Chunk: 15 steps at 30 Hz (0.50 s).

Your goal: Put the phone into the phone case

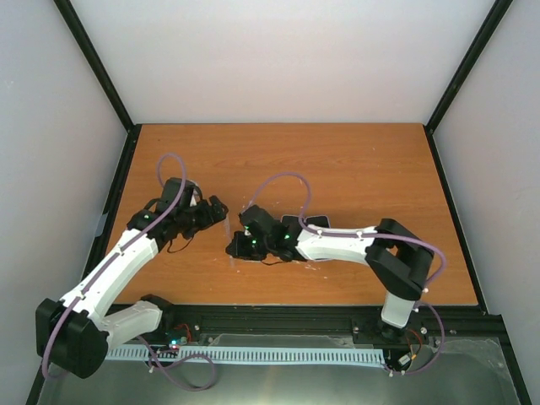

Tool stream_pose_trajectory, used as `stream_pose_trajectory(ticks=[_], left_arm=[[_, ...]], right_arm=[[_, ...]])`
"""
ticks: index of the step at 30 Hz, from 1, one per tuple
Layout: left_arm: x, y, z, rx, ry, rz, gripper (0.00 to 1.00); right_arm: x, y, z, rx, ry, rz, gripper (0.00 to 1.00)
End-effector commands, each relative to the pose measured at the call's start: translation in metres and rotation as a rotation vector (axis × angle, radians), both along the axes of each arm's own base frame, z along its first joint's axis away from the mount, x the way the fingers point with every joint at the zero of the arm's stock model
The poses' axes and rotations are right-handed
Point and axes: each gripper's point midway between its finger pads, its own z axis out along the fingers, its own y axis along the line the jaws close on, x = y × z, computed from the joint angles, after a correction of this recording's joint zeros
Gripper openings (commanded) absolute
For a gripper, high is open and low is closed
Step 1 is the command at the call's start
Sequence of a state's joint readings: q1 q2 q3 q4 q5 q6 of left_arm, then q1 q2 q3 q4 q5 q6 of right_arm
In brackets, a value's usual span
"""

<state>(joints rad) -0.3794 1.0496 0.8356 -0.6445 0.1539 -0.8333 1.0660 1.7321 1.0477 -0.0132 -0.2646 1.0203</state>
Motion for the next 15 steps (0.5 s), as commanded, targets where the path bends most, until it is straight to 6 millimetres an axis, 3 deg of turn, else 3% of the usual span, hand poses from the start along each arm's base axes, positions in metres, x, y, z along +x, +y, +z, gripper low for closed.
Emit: stream_pose_trajectory(ticks=[1, 9, 11, 15], left_arm=[[-0.002, 0.025, -0.019, 0.089, 0.027, 0.051, 0.92], [-0.012, 0.016, -0.041, 0.019, 0.027, -0.005, 0.77], [-0.013, 0.007, -0.044, -0.022, 0.011, -0.048, 0.75], [-0.016, 0.008, -0.062, -0.007, 0.052, -0.051, 0.74]], right_arm=[[0.002, -0.006, -0.036, -0.207, 0.017, -0.073, 0.03], [0.005, 0.006, -0.056, -0.299, 0.011, -0.096, 0.03], [0.004, 0.007, -0.056, -0.29, 0.003, -0.092, 0.04], [0.005, 0.009, -0.05, -0.274, -0.015, -0.079, 0.12]])
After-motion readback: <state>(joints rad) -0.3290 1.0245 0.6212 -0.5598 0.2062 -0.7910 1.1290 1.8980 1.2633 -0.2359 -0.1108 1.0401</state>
